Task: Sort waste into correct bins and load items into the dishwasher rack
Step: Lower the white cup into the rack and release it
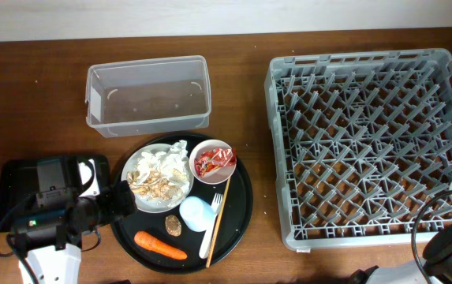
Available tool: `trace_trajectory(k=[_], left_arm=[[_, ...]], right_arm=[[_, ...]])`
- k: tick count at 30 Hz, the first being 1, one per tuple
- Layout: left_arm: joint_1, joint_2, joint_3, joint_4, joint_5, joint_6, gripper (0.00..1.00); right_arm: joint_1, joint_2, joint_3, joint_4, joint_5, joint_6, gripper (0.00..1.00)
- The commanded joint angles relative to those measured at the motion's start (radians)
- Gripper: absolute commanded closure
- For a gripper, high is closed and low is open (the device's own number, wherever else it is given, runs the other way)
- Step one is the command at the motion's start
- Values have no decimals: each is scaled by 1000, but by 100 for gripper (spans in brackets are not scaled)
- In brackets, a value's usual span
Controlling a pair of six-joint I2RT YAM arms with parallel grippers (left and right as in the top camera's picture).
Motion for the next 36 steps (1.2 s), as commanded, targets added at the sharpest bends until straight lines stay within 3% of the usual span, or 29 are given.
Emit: trace_trajectory(k=[1,5,14,19,23,27,36], left_arm=[[5,0,21,0,-8,-8,1],[5,0,21,-1,-7,-9,1],[5,0,21,-1,-7,-9,1],[5,0,21,-1,-7,-9,1],[5,0,21,-2,-7,-9,1],[5,0,21,-1,-7,-8,1],[5,0,21,-1,-7,-9,1]], right_arm=[[-5,11,-8,2,-14,6,27],[-4,12,-34,52,-18,6,16],[-4,12,-138,182,-43,13,18],[-5,8,-134,182,-74,13,33],[-5,-25,-64,112,-93,8,39],[-5,-34,56,25,-150,-44,39],[-5,-33,68,-43,-203,-44,38]])
